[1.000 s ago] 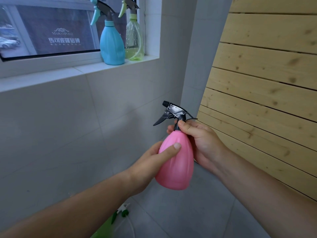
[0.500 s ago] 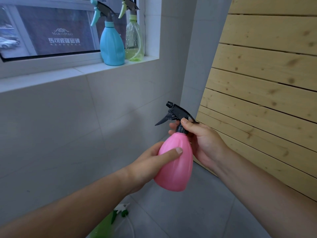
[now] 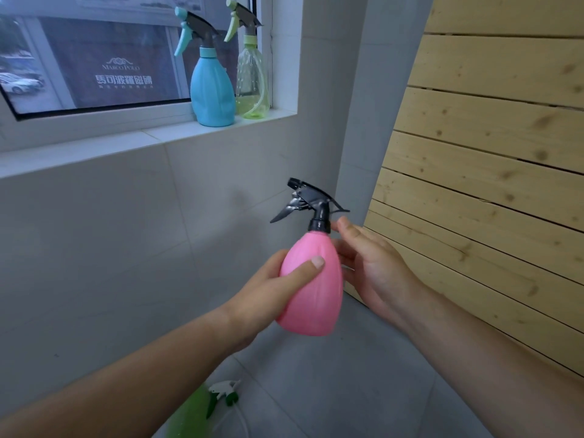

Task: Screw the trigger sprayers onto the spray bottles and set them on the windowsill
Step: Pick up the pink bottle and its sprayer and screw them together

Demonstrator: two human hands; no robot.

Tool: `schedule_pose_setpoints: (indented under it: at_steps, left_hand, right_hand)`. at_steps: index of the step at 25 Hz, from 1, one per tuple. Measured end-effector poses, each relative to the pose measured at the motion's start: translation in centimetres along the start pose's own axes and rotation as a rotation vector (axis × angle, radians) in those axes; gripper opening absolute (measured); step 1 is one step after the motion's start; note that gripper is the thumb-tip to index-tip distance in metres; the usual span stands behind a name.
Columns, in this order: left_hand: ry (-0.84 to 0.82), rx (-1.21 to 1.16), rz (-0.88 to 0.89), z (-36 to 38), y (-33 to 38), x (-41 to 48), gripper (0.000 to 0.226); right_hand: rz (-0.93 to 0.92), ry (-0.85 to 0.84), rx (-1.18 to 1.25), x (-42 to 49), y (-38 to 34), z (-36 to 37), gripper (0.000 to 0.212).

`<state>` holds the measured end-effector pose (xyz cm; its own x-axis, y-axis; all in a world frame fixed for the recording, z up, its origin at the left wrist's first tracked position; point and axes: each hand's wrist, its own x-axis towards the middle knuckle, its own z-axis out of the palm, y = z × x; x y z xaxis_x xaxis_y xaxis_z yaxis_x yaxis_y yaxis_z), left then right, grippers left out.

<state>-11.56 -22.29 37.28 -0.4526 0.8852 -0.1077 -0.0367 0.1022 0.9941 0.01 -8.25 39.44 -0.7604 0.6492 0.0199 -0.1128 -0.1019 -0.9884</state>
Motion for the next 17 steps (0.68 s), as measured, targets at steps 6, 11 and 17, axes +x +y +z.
schedule_pose_setpoints:
  at_steps: [6, 11, 17]
  left_hand:
    - [0.09, -0.138, 0.011, -3.4, 1.2, 0.7, 0.058]
    - [0.224, -0.044, 0.172, -9.5, 5.7, 1.1, 0.058]
    - [0.425, 0.088, 0.344, -18.0, 13.1, 3.7, 0.044]
  right_hand:
    - [-0.067, -0.119, -0.235, 0.2, 0.0, 1.9, 0.042]
    - [-0.209, -0.135, -0.378, 4.6, -3.7, 7.2, 0.021]
    - [-0.342, -0.243, -0.4, 12.5, -9.5, 16.3, 0.036]
